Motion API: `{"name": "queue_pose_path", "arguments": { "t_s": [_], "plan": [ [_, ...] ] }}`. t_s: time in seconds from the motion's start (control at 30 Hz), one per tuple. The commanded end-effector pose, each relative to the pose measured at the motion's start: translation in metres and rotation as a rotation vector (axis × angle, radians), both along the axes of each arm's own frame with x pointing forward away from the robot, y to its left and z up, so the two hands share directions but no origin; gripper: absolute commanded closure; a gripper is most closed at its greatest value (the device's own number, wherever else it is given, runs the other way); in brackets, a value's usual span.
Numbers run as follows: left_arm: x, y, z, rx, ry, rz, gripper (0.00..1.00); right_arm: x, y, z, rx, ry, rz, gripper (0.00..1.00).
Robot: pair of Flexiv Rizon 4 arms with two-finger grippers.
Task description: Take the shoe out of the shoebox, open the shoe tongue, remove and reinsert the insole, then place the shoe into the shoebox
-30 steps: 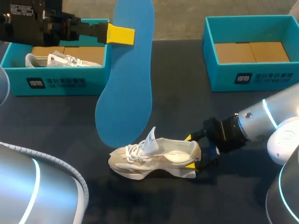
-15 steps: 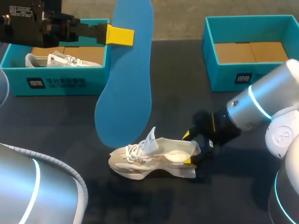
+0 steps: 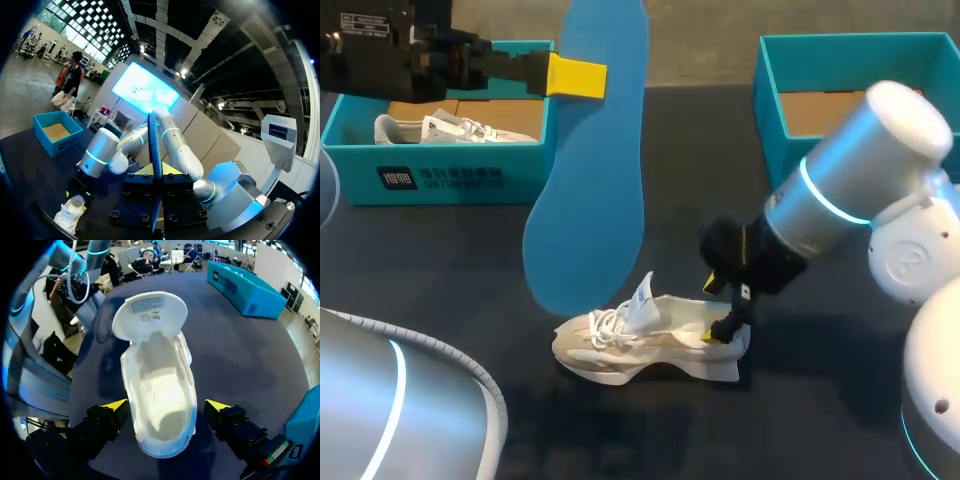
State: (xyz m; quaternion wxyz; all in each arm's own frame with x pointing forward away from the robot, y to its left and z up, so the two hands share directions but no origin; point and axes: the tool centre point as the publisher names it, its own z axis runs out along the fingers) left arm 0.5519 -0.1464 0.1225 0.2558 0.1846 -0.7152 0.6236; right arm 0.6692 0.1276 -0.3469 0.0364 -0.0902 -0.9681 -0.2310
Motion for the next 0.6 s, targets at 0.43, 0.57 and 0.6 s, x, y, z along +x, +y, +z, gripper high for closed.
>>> {"name": "queue_pose_path", "arguments": {
  "t_s": [0.43,0.57,0.6],
  "plan": [
    [0.001,-0.002,0.0,0.001,0.001,-0.003,1.0,0.003,0.01,0.018,-0.521,0.091,-0.09,0.0],
    [0.001,-0.002,0.0,0.001,0.001,-0.003,1.0,0.003,0.014,0.022,-0.471,-0.029,-0.089,0.0],
    [0.001,-0.002,0.0,0.001,0.001,-0.003,1.0,0.002,0.015,0.022,-0.471,-0.055,-0.085,0.0]
  ]
}}
